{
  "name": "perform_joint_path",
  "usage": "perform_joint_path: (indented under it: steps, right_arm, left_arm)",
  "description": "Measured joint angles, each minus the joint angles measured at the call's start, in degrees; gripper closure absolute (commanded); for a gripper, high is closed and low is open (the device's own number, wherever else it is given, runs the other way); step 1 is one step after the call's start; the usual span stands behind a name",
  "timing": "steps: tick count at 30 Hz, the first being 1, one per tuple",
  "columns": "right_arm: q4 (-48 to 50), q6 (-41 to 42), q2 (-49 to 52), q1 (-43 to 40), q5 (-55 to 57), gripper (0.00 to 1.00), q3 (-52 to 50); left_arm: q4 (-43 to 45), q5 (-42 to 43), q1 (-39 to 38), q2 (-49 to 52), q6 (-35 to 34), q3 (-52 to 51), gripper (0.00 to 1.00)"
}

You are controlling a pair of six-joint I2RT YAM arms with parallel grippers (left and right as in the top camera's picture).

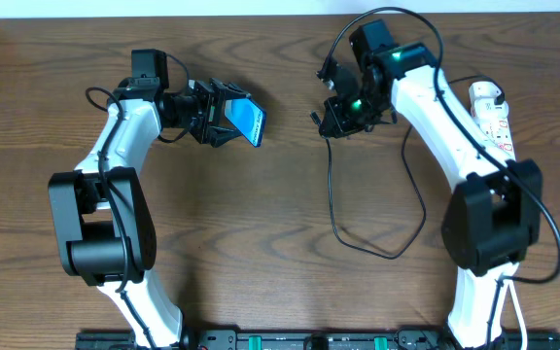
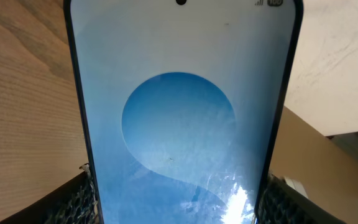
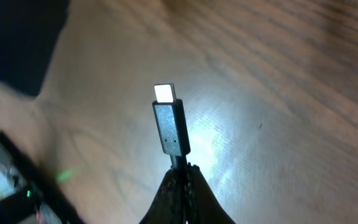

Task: Plug charger to phone and switch on socket
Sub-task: 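Carry the connector toward the phone's bottom port in the left gripper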

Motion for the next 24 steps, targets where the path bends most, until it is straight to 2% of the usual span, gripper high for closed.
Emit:
perform_joint_path:
  steps: [6,17,24]
  right_arm:
    - [-3.39,-2.73,-4.55,0.96,2.08,0.99,-0.02]
    - [-6.95,-3.5,-6.84,10.29,17.16,0.99,-0.02]
    - [-8.96,-3.48,-7.02,12.31,22.21,0.99,-0.02]
  left_arm:
    - [-0.02,-0.02,-0.02,0.0,0.31,0.0,0.38]
    - [-0.24,-0.13,-0.02,0.0,3.37,0.0,0.39]
    - [-4.35,-4.66,-0.02,0.0,5.86,0.0,0.38]
